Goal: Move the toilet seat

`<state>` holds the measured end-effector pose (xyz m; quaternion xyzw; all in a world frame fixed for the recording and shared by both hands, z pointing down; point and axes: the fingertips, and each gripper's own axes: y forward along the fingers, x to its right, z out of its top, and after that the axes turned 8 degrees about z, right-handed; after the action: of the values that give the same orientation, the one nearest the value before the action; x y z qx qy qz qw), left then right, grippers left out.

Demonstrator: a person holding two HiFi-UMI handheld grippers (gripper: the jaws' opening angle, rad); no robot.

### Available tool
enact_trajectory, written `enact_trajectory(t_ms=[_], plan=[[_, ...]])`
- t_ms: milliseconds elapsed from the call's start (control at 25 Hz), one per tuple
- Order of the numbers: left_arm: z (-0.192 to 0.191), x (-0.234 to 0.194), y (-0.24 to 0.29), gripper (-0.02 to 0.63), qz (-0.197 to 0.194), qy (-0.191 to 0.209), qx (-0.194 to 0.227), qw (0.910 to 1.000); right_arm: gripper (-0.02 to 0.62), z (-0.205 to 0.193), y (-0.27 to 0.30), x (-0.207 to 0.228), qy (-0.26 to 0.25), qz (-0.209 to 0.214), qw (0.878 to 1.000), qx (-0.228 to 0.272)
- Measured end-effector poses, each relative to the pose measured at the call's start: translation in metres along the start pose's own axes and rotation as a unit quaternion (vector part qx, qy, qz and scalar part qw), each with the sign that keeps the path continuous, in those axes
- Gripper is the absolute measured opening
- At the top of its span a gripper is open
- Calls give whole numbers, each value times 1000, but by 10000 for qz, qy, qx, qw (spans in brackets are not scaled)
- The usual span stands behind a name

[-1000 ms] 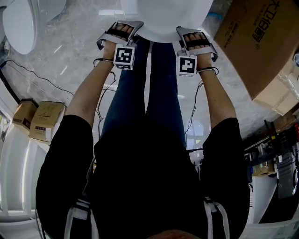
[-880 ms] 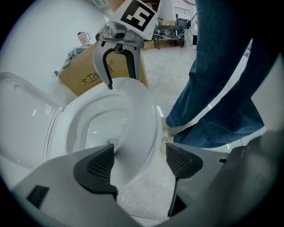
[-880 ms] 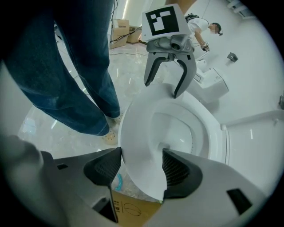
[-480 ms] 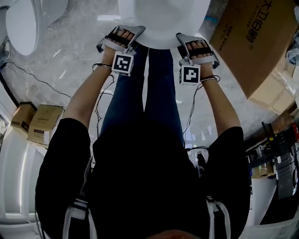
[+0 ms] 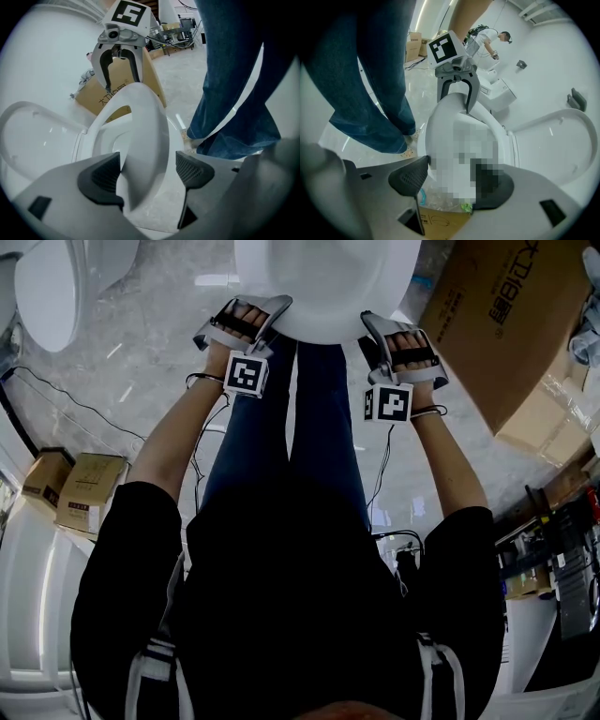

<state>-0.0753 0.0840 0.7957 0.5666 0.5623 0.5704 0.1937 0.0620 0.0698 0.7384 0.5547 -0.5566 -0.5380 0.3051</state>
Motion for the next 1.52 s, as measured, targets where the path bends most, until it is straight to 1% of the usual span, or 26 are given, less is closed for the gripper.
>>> enact_trajectory(t_ms=[80, 200, 280, 360, 400, 480, 520, 760, 880, 920, 960, 1000, 1040, 1080, 1120, 1160, 1200, 1240, 1320, 1440, 1520], plan=[[1, -9, -1, 360, 228, 30, -31, 9997, 307, 1, -6, 4, 44, -61, 10000, 9], [3, -30, -4, 359, 746, 145, -27, 9971, 307, 2, -16, 10, 87, -155, 9998, 42], [2, -39, -6, 359, 942, 397, -94, 9947, 307, 2, -21, 13, 86, -209, 9997, 60], [3, -46, -9, 356, 1059, 519, -137, 9929, 307, 2, -26, 14, 83, -243, 9997, 60], [3, -51, -10, 333, 1131, 534, -140, 9920, 307, 1, -27, 15, 98, -250, 9996, 57], [5, -63, -14, 229, 1285, 626, -162, 9896, 307, 1, -30, 17, 175, -255, 9995, 54], [5, -68, -17, 226, 1324, 710, -184, 9885, 307, 1, -32, 18, 226, -255, 9994, 51], [6, -85, -31, 208, 1355, 978, -295, 9855, 305, 3, -45, 26, 458, -318, 9984, 25], [6, -98, -41, 204, 1455, 1140, -390, 9820, 305, 6, -53, 29, 430, -370, 9984, -28], [6, -100, -43, 204, 1406, 1129, -402, 9828, 305, 7, -54, 29, 400, -380, 9985, -39], [7, -94, -46, 202, 1184, 986, -367, 9874, 306, 9, -56, 30, 374, -381, 9986, -48], [10, -82, -48, 201, 791, 708, -282, 9939, 306, 10, -57, 31, 354, -378, 9986, -58], [14, -70, -49, 201, 399, 411, -187, 9982, 307, 11, -59, 32, 337, -375, 9987, -73], [16, -65, -51, 199, 186, 216, -124, 9995, 306, 12, -60, 33, 328, -376, 9987, -93], [18, -67, -53, 198, 180, 133, -97, 9997, 307, 13, -61, 34, 337, -379, 9986, -116], [19, -73, -55, 196, 308, 107, -93, 9994, 307, 13, -61, 35, 365, -380, 9985, -138], [20, -80, -56, 195, 442, 108, -105, 9989, 307, 14, -61, 35, 404, -374, 9984, -160], [20, -84, -58, 194, 492, 125, -134, 9986, 307, 15, -61, 35, 440, -365, 9982, -182], [20, -90, -63, 190, 457, 140, -167, 9987, 307, 17, -62, 36, 474, -355, 9980, -227], [22, -106, -71, 182, 656, 119, -157, 9977, 305, 19, -64, 39, 522, -372, 9975, -306], [21, -117, -78, 175, 752, 190, -236, 9967, 307, 20, -67, 43, 583, -426, 9968, -353]])
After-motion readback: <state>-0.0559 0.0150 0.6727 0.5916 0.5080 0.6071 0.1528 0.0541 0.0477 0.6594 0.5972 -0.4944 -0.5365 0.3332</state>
